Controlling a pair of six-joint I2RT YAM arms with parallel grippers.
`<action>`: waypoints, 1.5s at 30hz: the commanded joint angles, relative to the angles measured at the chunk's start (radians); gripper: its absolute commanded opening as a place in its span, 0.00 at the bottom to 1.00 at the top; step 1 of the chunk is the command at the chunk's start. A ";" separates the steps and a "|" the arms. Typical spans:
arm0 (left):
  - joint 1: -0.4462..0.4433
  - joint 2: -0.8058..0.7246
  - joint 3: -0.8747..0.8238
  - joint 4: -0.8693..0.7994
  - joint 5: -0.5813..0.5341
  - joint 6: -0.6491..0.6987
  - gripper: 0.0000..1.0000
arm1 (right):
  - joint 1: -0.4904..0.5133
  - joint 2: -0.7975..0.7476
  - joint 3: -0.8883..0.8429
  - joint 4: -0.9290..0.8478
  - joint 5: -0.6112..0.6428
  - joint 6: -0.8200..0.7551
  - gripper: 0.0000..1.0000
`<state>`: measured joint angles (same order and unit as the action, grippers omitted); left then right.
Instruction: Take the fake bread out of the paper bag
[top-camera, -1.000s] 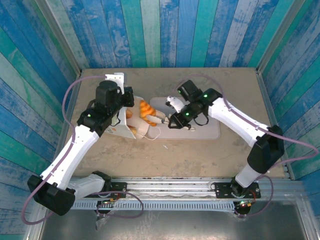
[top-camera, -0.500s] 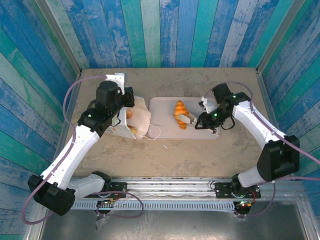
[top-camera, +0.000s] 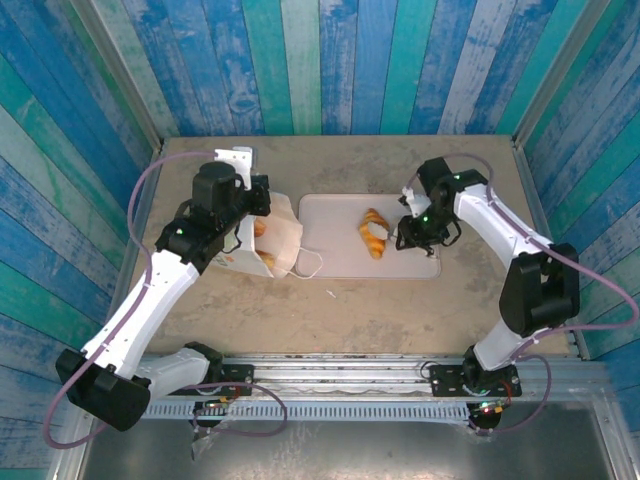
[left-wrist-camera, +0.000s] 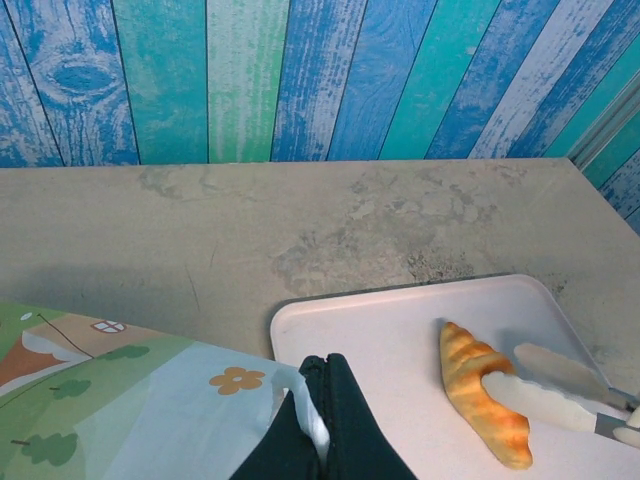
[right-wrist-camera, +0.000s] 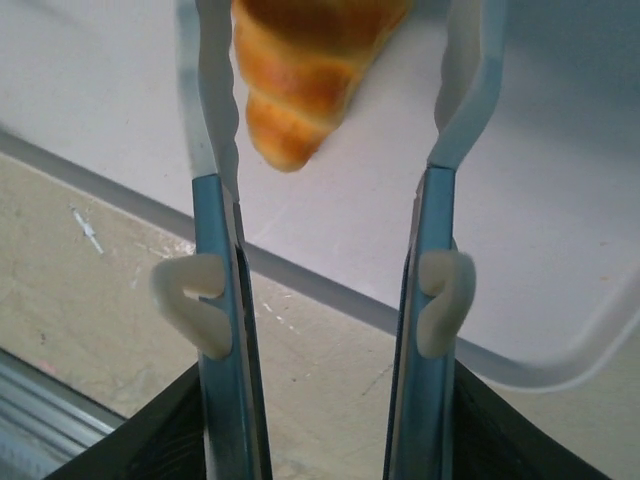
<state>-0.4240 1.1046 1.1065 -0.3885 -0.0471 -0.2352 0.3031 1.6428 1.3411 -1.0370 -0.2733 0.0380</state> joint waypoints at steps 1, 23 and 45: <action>-0.003 0.001 0.004 0.029 -0.011 0.032 0.00 | 0.037 -0.027 0.051 -0.041 0.101 0.026 0.54; -0.003 -0.019 -0.022 0.064 -0.005 0.044 0.00 | 0.234 0.081 0.120 -0.039 0.257 0.208 0.59; -0.003 0.017 -0.004 0.076 -0.006 0.033 0.00 | -0.072 0.068 0.097 -0.097 0.221 -0.016 0.48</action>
<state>-0.4236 1.1061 1.0882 -0.3565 -0.0509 -0.2028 0.2436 1.6947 1.4174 -1.0969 -0.0345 0.0845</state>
